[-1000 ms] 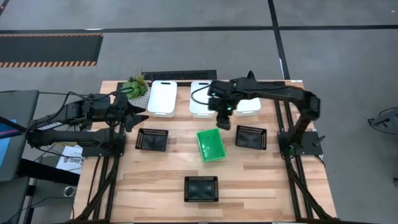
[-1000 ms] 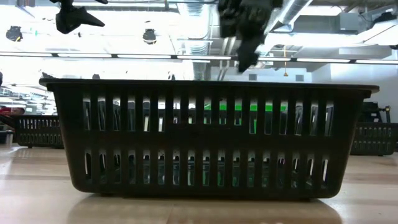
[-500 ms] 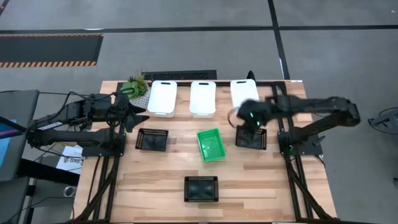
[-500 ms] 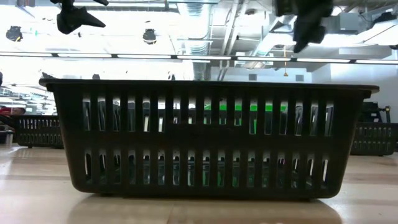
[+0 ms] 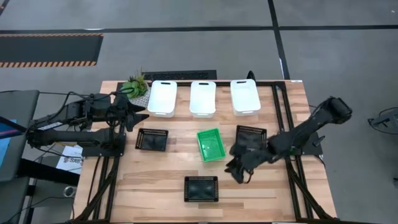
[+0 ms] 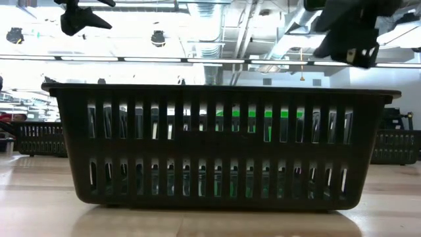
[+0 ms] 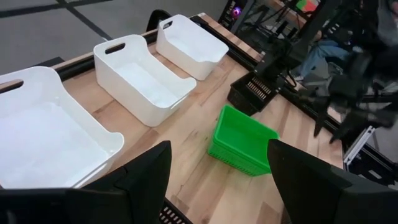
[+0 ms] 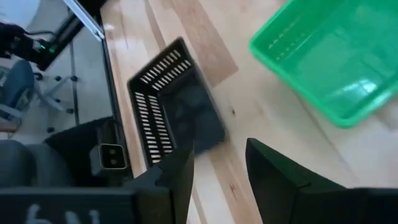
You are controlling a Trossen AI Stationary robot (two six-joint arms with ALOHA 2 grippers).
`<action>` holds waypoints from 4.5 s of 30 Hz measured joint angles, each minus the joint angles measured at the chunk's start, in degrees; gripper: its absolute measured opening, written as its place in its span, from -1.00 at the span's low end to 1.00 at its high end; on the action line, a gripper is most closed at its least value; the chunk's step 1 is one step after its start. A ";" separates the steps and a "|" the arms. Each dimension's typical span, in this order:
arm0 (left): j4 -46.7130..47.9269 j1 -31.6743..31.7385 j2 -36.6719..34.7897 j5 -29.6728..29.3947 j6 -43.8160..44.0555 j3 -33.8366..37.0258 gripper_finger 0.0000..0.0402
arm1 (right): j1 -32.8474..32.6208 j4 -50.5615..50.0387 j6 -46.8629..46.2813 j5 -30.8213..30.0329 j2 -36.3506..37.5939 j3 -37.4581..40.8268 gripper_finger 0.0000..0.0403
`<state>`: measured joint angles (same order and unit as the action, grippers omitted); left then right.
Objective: Stack baskets by color
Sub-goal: Stack the bottom black bin on the top right black bin
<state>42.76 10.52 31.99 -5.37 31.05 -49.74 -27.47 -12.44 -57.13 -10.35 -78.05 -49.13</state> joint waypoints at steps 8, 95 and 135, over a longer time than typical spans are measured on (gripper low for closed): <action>-0.11 0.00 0.00 -0.01 0.04 0.00 0.26 | -2.86 2.39 -2.77 -0.43 -14.52 -5.48 -0.22; 0.26 0.00 0.00 -2.32 -0.78 0.00 0.26 | -12.98 -77.26 -71.36 -19.43 16.25 -1.84 -0.86; 0.28 0.02 -0.02 -2.09 -1.29 0.02 0.26 | 5.15 -65.12 -60.06 -19.63 18.72 5.41 -0.76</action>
<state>43.05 10.55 31.97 -7.45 29.76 -49.72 -22.31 -77.56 -117.19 -29.98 -59.33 -43.72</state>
